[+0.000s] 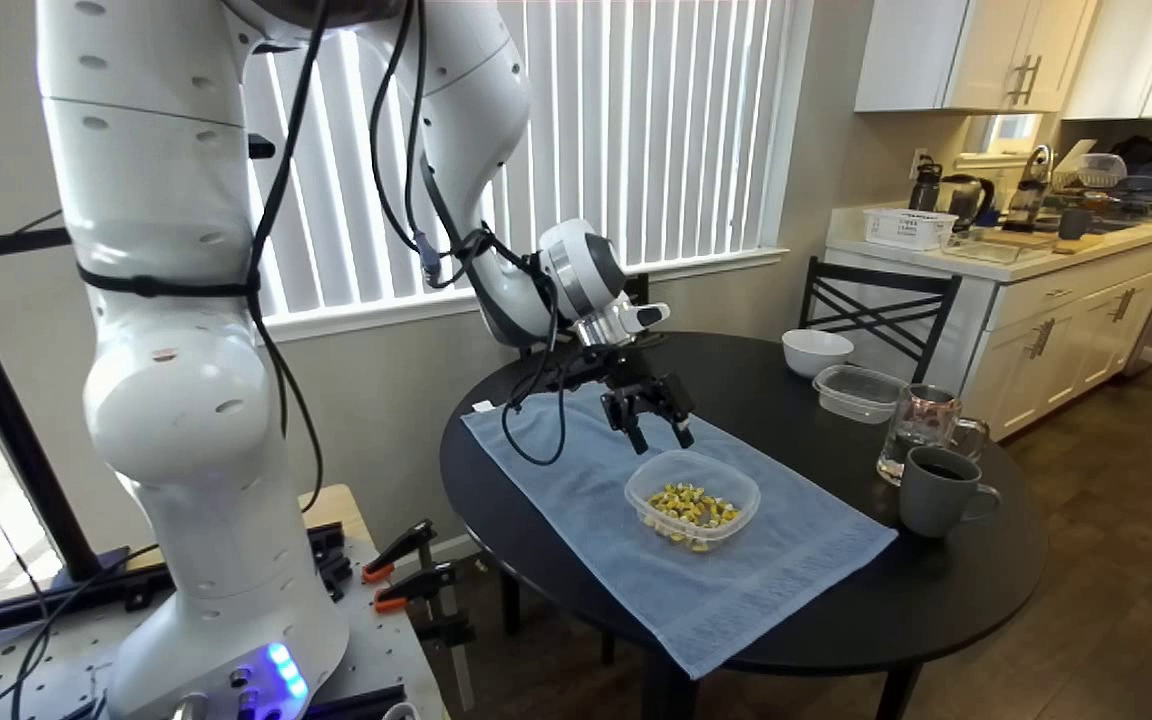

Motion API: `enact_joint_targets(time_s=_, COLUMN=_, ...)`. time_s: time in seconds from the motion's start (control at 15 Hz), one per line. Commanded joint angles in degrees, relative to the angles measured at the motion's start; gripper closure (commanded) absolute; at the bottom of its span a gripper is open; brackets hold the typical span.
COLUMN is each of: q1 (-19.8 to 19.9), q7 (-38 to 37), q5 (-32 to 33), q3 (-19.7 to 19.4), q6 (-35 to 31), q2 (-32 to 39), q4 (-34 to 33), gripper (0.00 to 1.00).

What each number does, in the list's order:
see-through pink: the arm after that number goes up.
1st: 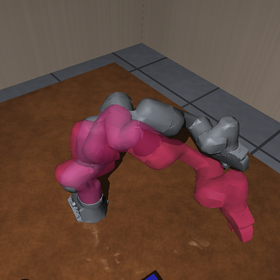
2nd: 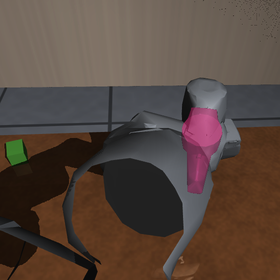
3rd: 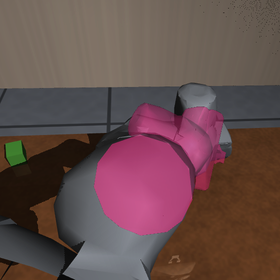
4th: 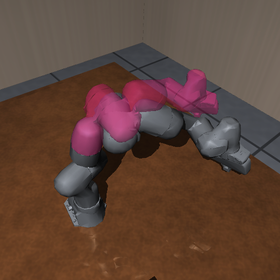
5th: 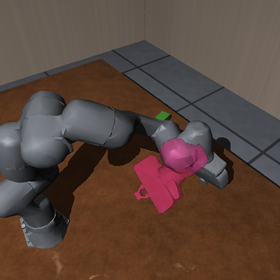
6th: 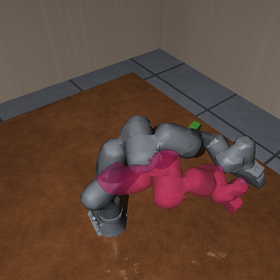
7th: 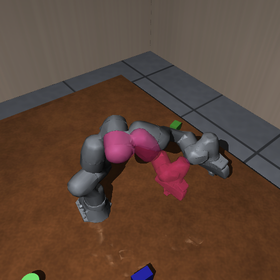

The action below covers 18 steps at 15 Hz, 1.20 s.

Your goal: Take the candy out of the bowl

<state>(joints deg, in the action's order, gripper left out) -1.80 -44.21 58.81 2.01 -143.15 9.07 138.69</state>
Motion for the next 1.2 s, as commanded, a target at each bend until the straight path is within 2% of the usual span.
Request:
enact_joint_targets(time_s=0.0, q1=-1.69, q7=-6.58, q5=-2.77, q3=-0.34, q6=1.79, q2=3.28, q4=-0.07, gripper=0.00)
enact_joint_targets(time_s=0.33, q1=-3.36, q7=-10.49, q5=-2.34, q3=-0.73, q6=0.93, q2=5.72, q4=-0.36, gripper=0.00)
enact_joint_targets(time_s=0.53, q1=-3.33, q7=-7.94, q5=-1.68, q3=-0.89, q6=0.07, q2=5.98, q4=-0.21, gripper=0.00)
enact_joint_targets(time_s=0.93, q1=-2.51, q7=-6.08, q5=7.49, q3=-2.12, q6=-2.13, q2=6.09, q4=-0.15, gripper=0.00)
enact_joint_targets(time_s=1.13, q1=-1.71, q7=-4.04, q5=9.65, q3=-2.32, q6=-3.91, q2=5.63, q4=0.07, gripper=0.00)
